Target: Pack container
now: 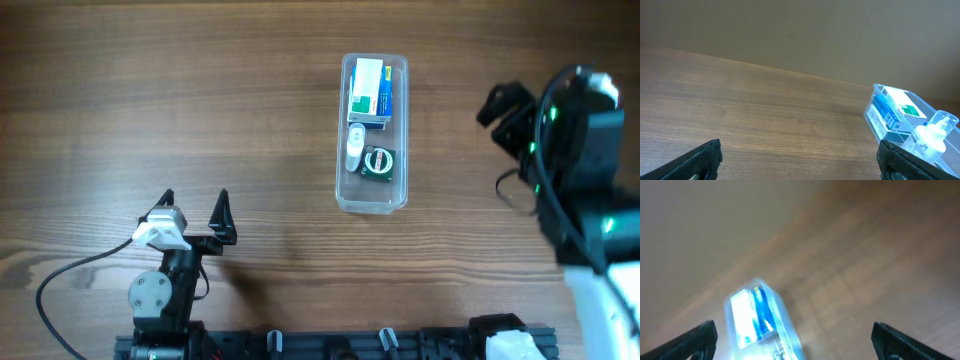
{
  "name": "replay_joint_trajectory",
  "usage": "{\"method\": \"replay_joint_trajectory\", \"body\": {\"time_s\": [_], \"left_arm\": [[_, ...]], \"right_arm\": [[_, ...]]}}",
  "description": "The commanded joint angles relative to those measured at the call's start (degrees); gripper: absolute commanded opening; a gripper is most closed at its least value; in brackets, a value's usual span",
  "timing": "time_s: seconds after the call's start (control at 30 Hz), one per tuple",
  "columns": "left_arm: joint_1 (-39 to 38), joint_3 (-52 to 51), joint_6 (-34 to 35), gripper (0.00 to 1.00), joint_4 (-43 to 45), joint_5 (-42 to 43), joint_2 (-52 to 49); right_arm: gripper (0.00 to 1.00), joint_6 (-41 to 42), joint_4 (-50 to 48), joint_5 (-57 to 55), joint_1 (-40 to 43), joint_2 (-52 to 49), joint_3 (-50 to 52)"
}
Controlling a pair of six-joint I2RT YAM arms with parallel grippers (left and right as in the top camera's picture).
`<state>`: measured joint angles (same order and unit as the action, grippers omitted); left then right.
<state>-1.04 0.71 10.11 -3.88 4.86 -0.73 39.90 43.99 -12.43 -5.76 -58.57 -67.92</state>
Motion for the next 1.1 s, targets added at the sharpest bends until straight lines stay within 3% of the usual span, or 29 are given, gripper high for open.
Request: {"method": "replay_joint_trajectory", "body": {"time_s": [0.0,0.2,0.37,0.67,0.77,1.07], "left_arm": [[0.4,-0.4,-0.7,1.00,-0.1,0.9,0.6],[0.4,-0.4,-0.7,1.00,-0.1,0.9,0.6],[0.4,-0.4,-0.7,1.00,-0.1,0.9,0.6],[0.4,-0.4,-0.7,1.00,-0.1,0.9,0.6],[0.4,-0.4,-0.7,1.00,-0.1,0.9,0.6],[0.4,-0.4,-0.7,1.00,-0.1,0.9,0.6]], "right_arm": [[1.00,0.3,-9.2,-1.3,-0.2,11.8,14.6],[1.00,-2.9,-26.9,-0.2,2.0,37.2,42.7],[1.00,-8.9,-36.9,5.4,5.3,49.7,57.1],[1.00,-16.2,-38.2,6.2,5.7,54.8,58.3],[1.00,-22.2,-38.6,10.2,6.2,57.6,58.8],[1.00,-22.0,-42.4,10.1,6.3,58.4,61.3]]}}
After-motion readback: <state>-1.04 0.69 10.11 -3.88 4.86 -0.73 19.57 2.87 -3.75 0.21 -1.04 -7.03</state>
